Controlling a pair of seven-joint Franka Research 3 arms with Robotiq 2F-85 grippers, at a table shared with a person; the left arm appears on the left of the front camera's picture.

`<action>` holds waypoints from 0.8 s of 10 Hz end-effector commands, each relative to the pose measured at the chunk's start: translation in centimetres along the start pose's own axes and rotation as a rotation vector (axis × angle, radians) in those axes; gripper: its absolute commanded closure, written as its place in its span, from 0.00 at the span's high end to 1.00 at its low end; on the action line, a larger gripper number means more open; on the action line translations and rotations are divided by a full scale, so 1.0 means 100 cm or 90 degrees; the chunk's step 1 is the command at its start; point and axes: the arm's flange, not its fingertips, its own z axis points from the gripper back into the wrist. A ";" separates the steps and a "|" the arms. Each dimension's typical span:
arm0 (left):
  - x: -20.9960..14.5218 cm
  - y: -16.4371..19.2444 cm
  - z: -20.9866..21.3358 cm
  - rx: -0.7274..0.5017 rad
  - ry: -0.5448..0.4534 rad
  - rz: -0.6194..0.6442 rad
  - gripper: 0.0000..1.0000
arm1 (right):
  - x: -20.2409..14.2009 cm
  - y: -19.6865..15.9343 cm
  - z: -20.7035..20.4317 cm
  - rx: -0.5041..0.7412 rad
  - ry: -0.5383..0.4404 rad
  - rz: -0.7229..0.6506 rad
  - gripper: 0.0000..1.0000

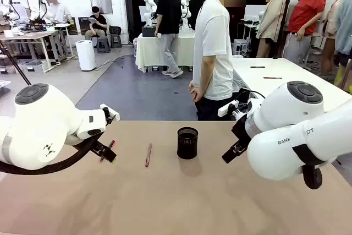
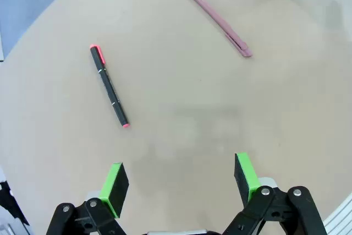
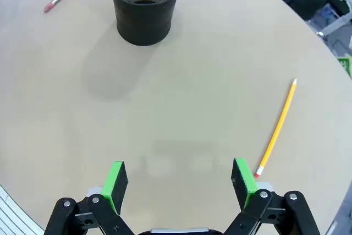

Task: Place the pens into the pen holder.
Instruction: Pick up a writing instrument from the table and place it into the Pen holder.

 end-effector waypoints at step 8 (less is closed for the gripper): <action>0.000 0.000 0.000 0.000 0.000 0.000 1.00 | 0.000 0.000 0.000 0.000 0.000 0.000 1.00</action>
